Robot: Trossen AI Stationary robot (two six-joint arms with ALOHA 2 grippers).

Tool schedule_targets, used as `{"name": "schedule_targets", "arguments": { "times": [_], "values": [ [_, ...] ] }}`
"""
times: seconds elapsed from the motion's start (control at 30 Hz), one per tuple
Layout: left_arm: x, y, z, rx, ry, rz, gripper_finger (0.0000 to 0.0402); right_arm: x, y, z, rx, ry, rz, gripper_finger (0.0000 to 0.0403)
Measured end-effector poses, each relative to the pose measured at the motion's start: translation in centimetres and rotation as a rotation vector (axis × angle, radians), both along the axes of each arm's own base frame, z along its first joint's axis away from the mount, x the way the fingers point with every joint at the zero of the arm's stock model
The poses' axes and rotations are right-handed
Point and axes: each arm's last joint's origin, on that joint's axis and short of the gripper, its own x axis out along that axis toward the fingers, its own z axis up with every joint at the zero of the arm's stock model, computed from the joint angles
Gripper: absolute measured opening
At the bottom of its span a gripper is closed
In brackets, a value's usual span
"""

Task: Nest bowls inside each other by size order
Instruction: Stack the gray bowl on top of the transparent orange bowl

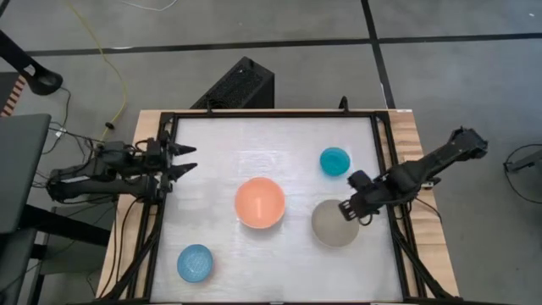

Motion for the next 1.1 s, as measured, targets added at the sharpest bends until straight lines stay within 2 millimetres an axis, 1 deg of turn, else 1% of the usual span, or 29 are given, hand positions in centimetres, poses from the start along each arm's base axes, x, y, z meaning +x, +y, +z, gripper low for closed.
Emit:
{"name": "schedule_targets", "arguments": {
  "times": [0.1, 0.23, 0.37, 0.47, 0.57, 0.63, 0.77, 0.87, 0.97, 1.1],
  "values": [
    [-0.3, 0.1, -2.1, -0.054, -0.047, 0.054, 0.0238, -1.5, -0.7, -1.1, -0.006, -0.009, -0.025, 0.0000],
    [-0.2, 0.3, -3.9, -0.113, -0.103, 0.096, 0.0238, -2.5, -1.3, -1.7, -0.041, -0.016, 0.014, 0.0000],
    [0.3, 0.5, -5.7, -0.166, -0.077, 0.164, 0.0238, -2.7, -1.8, -1.7, -0.112, -0.014, 0.075, 0.0000],
    [0.8, 0.6, -6.9, -0.220, -0.052, 0.168, 0.0238, -2.6, -2.0, -1.7, -0.138, -0.018, 0.116, 0.0007],
    [1.2, 0.6, -7.9, -0.263, -0.046, 0.155, 0.0238, -2.4, -2.1, -1.8, -0.157, -0.007, 0.148, 0.0033],
    [1.5, 0.5, -8.3, -0.276, -0.081, 0.120, 0.0238, -2.4, -2.2, -1.8, -0.161, -0.001, 0.146, 0.0057],
    [2.0, 0.4, -9.1, -0.237, -0.161, 0.078, 0.0238, -2.3, -2.2, -1.8, -0.173, -0.021, 0.109, 0.0104],
    [2.0, 0.4, -9.6, -0.210, -0.169, 0.075, 0.0238, -2.3, -2.1, -1.8, -0.189, -0.033, 0.082, 0.0131],
    [2.1, 0.3, -10.1, -0.223, -0.164, 0.038, 0.0238, -2.5, -2.0, -2.5, -0.178, -0.019, 0.052, 0.0147],
    [2.2, 0.1, -10.5, -0.238, -0.135, -0.044, 0.0238, -2.4, -1.6, -3.9, -0.137, -0.032, 0.019, 0.0151]
  ]
}}
